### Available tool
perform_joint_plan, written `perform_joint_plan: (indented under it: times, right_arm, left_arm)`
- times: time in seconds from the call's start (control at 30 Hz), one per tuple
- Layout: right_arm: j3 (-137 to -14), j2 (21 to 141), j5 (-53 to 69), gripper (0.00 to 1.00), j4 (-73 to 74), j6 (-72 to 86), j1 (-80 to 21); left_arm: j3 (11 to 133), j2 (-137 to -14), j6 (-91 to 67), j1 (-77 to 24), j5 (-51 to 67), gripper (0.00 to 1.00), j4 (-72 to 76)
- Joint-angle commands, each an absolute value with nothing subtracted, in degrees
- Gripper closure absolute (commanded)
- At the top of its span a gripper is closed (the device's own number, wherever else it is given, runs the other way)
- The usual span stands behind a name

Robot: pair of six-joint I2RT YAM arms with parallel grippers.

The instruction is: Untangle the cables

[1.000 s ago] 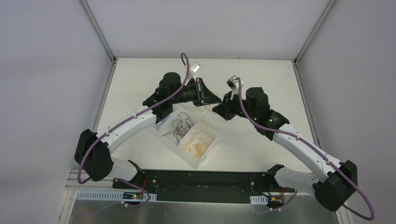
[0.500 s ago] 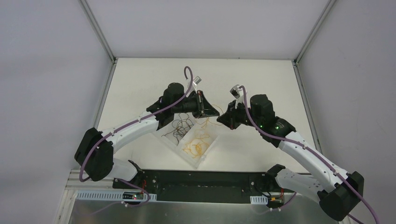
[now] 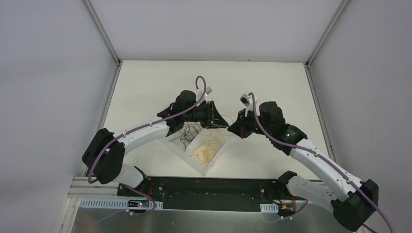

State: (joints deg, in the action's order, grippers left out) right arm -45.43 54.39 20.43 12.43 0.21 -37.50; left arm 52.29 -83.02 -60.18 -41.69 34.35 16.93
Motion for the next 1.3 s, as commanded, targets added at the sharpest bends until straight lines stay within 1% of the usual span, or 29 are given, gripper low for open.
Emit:
perform_joint_plan:
  times: [0.0,0.07,0.27,0.37,0.43,0.57,0.63,0.7,0.73,0.77,0.83,0.9,0.97,1.0,1.1,1.17,1.27]
  right_arm:
    - [-44.38,54.99,17.50,1.00,10.04,1.68,-37.32]
    - [-44.16,55.18,17.40,1.00,10.02,1.63,-37.27]
    - [-44.40,56.51,19.63,1.00,8.89,2.27,-37.27]
    - [-44.88,57.43,20.19,1.00,8.99,2.17,-37.34]
    - [-45.26,58.10,21.12,1.00,9.56,2.30,-37.33]
    - [-46.15,59.94,22.76,1.00,11.18,2.24,-37.50]
    - [-47.08,59.98,22.53,1.00,13.06,1.01,-37.29]
    - [-47.72,58.19,24.25,1.00,14.80,-1.34,-36.06]
    - [-47.67,56.79,25.30,1.00,15.10,-2.29,-35.48]
    - [-47.14,55.30,26.16,1.00,15.19,-3.31,-35.38]
    - [-46.87,53.36,26.73,1.00,16.55,-5.39,-35.33]
    - [-46.92,52.94,25.94,1.00,18.23,-5.90,-35.31]
    - [-46.81,52.95,26.08,1.00,19.09,-6.52,-35.29]
    - [-46.68,52.75,26.22,1.00,19.05,-6.54,-35.29]
    - [-46.51,52.65,26.91,1.00,18.68,-6.57,-35.25]
    - [-46.73,53.23,26.78,1.00,18.20,-6.21,-35.24]
    - [-47.73,55.29,26.17,1.00,17.58,-4.52,-35.29]
  left_arm:
    - [50.55,-78.80,-51.29,-39.11,36.96,0.65,10.60]
    - [51.13,-77.91,-48.05,-38.32,38.15,0.54,8.57]
    - [50.89,-74.21,-41.95,-36.78,40.06,0.38,4.08]
    - [50.13,-71.58,-38.51,-35.90,41.83,0.28,1.70]
    - [49.89,-69.55,-35.79,-35.33,42.61,0.25,0.34]
    - [49.28,-65.07,-32.39,-32.41,45.33,0.25,-1.79]
    - [49.58,-63.38,-28.16,-31.37,47.89,0.29,-4.01]
    - [51.34,-62.32,-19.68,-31.29,50.67,0.35,-9.84]
    - [52.41,-62.11,-15.73,-31.29,51.00,0.35,-13.72]
    - [53.36,-62.24,-12.25,-31.29,50.83,0.33,-17.11]
    - [54.51,-63.17,-7.82,-31.29,50.31,0.26,-22.71]
    - [54.43,-64.58,-6.92,-31.29,50.82,0.18,-24.65]
    - [54.03,-64.85,-5.94,-31.29,49.72,0.16,-24.76]
    - [53.97,-64.55,-4.76,-31.31,47.64,0.17,-24.79]
    - [54.43,-63.58,-0.70,-31.29,42.69,0.25,-24.77]
    - [54.86,-63.56,3.44,-31.29,42.70,0.32,-25.21]
    - [55.75,-63.90,5.85,-31.29,41.31,0.38,-25.66]
